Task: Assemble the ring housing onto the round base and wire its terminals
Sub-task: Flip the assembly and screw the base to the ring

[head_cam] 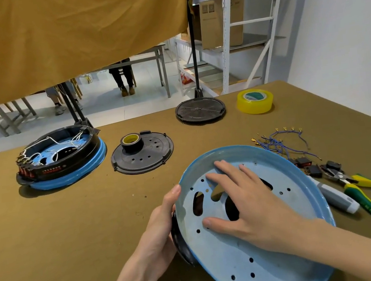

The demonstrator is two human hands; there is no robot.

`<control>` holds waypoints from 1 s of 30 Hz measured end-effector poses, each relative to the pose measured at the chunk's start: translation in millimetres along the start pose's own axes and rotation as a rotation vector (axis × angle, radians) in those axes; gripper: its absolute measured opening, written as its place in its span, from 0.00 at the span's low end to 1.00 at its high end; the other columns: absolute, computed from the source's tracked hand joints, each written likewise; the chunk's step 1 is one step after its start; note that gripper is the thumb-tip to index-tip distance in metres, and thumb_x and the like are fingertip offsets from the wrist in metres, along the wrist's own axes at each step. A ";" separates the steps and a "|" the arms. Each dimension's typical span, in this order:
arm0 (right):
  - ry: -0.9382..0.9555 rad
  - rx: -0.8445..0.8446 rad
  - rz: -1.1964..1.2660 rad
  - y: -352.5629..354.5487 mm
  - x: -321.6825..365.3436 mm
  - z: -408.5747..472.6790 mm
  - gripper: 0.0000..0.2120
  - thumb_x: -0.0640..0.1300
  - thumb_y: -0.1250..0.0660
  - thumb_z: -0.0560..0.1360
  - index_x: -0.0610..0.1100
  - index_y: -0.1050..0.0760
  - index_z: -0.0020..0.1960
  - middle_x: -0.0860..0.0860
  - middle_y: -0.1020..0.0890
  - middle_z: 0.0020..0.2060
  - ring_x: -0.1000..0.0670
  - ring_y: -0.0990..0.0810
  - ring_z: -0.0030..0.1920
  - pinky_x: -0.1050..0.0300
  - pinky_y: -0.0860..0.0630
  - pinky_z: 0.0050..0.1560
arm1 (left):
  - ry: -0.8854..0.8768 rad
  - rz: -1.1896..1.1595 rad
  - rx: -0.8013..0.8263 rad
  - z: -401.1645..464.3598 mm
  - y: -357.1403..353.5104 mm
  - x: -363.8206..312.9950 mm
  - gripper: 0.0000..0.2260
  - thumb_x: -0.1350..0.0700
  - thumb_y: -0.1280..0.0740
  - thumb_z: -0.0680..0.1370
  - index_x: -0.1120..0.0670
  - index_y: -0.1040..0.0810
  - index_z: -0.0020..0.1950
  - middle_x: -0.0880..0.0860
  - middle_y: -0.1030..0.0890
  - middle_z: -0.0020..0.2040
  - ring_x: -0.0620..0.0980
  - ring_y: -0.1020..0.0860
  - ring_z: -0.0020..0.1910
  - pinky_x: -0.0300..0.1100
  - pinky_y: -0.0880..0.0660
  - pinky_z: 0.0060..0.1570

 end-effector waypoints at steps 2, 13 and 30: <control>-0.007 -0.054 -0.019 7.1 1.5 -3.5 0.40 0.76 0.43 0.74 0.53 0.39 0.78 0.55 0.46 0.81 0.58 0.57 0.81 0.59 0.65 0.79 | -0.059 0.022 0.003 -0.2 -4.4 -6.7 0.26 0.27 0.32 0.66 0.40 0.15 0.57 0.55 0.13 0.57 0.57 0.14 0.55 0.52 0.17 0.55; -0.085 -0.137 0.017 11.1 4.5 -15.7 0.40 0.74 0.41 0.75 0.52 0.39 0.80 0.53 0.45 0.81 0.55 0.55 0.80 0.64 0.63 0.76 | -0.075 0.084 -0.044 -0.4 -2.5 -14.3 0.32 0.23 0.32 0.62 0.45 0.12 0.53 0.58 0.13 0.54 0.60 0.14 0.54 0.62 0.23 0.65; -0.165 -0.227 -0.037 20.4 6.6 -29.1 0.41 0.73 0.44 0.74 0.46 0.30 0.76 0.48 0.32 0.76 0.45 0.36 0.77 0.45 0.37 0.76 | -0.137 0.122 -0.120 -5.2 -0.3 -20.4 0.33 0.26 0.34 0.70 0.55 0.12 0.50 0.63 0.13 0.49 0.60 0.14 0.46 0.52 0.17 0.46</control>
Point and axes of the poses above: each hand's wrist, its own z-axis towards the middle knuckle, its own y-axis out of the back of the hand, x = y × z, the point moved 9 cm from there along z, towards the middle knuckle
